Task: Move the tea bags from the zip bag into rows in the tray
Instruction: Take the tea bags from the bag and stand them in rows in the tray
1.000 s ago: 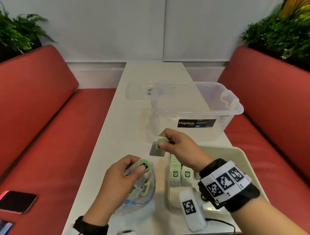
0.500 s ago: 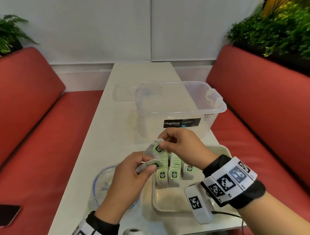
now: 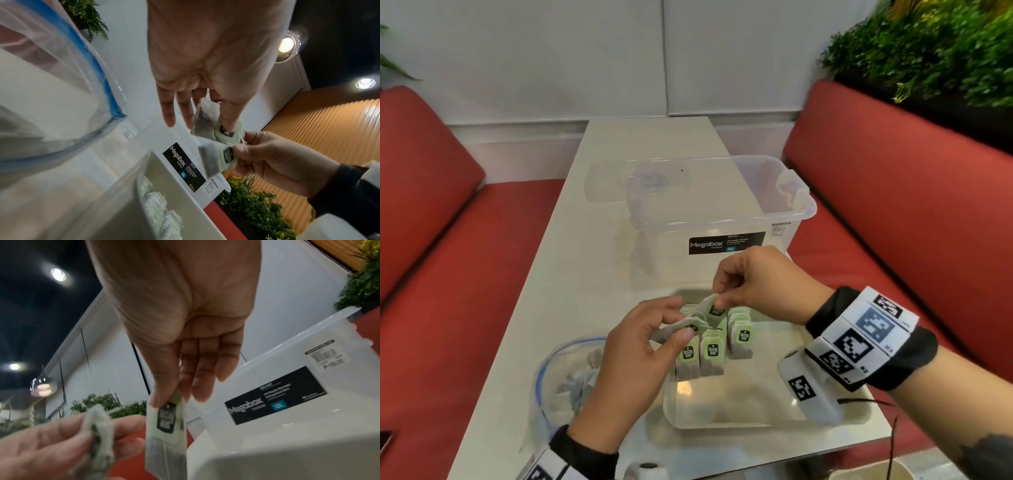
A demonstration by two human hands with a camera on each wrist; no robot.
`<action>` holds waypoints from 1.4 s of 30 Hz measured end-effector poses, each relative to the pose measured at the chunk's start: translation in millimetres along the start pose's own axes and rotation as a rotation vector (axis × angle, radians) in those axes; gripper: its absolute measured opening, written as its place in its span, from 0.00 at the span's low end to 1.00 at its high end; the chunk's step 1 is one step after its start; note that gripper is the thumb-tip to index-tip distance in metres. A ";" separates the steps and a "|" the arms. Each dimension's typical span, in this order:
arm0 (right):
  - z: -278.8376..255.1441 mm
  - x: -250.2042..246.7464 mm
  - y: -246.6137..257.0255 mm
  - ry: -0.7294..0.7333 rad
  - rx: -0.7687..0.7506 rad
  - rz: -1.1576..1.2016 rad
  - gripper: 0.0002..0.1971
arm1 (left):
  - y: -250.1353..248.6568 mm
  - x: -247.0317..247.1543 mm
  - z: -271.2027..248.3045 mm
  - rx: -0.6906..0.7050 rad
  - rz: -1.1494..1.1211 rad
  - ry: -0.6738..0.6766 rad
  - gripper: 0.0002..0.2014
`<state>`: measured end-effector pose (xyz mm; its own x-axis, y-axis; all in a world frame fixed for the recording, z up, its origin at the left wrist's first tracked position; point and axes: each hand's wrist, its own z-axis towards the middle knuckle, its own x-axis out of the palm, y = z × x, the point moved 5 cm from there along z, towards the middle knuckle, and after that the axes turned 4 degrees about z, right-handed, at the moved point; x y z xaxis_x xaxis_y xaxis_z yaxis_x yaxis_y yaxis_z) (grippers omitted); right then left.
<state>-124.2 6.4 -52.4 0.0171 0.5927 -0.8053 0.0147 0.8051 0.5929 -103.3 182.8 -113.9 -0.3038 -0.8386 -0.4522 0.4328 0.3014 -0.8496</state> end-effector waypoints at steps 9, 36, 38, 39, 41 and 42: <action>6.2 36.2 -58.7 0.406 0.179 -0.472 0.04 | 16.1 -1.6 -17.1 -0.024 -0.022 -0.053 0.10; -14.1 86.7 -74.8 0.953 0.123 -0.653 0.19 | 27.4 23.0 -39.0 -0.163 -0.363 0.100 0.12; -11.1 91.8 -78.3 0.989 0.119 -0.638 0.23 | 27.6 22.9 -38.5 -0.169 -0.369 0.105 0.12; -9.7 93.4 -79.5 0.998 0.112 -0.634 0.24 | 27.6 22.6 -38.1 -0.172 -0.371 0.106 0.11; -7.1 95.7 -81.4 1.010 0.097 -0.633 0.25 | 28.2 22.1 -37.7 -0.177 -0.363 0.106 0.11; -6.1 96.5 -82.0 1.018 0.089 -0.639 0.25 | 28.6 21.9 -37.8 -0.181 -0.357 0.106 0.11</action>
<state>-129.9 -2.3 -178.7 -0.8146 -0.1344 -0.5643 -0.1974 0.9790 0.0518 -129.6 190.2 -158.4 -0.4979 -0.8563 -0.1374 0.1306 0.0826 -0.9880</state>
